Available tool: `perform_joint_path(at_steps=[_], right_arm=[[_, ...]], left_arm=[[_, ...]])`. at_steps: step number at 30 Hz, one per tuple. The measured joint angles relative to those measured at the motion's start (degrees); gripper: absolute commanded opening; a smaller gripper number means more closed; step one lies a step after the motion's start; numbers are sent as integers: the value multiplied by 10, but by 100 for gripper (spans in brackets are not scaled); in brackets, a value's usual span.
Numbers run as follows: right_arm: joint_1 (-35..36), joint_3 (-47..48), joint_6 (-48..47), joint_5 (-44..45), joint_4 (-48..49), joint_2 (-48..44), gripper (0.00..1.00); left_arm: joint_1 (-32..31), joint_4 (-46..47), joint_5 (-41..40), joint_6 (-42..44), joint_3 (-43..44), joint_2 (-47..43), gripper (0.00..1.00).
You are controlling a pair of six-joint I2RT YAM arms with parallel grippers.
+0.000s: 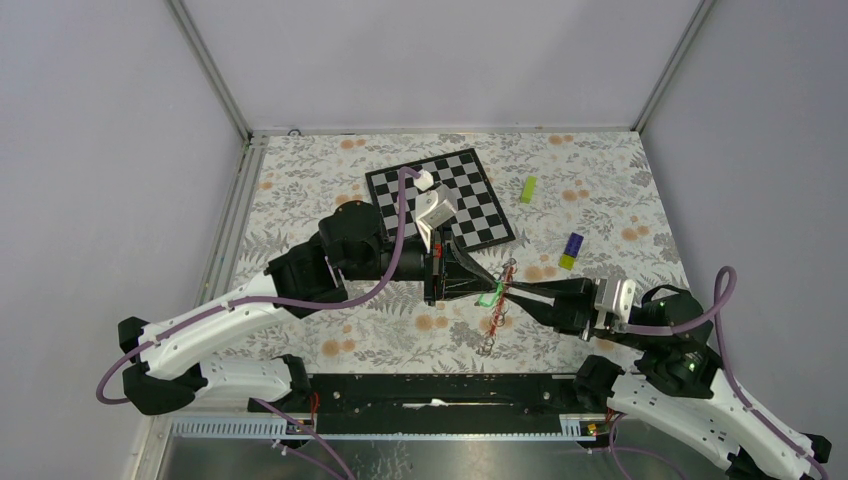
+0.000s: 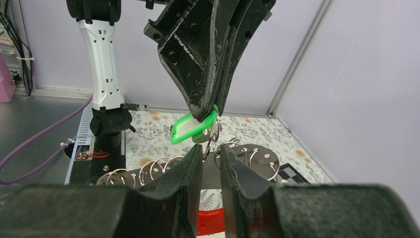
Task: Remove the keys from the keyring
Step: Remove the key from the keyring.
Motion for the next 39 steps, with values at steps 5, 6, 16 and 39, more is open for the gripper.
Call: perform_joint_path(at_steps=[5, 6, 16, 39], right_arm=[[0, -2, 0, 0, 0, 1, 15], [0, -2, 0, 0, 0, 1, 12], [0, -7, 0, 7, 13, 1, 0], [0, -5, -5, 7, 11, -15, 0]], left_arm=[[0, 0, 0, 0, 0, 0, 0], [0, 0, 0, 0, 0, 0, 0], [0, 1, 3, 0, 0, 0, 0], [0, 1, 2, 0, 0, -1, 0]])
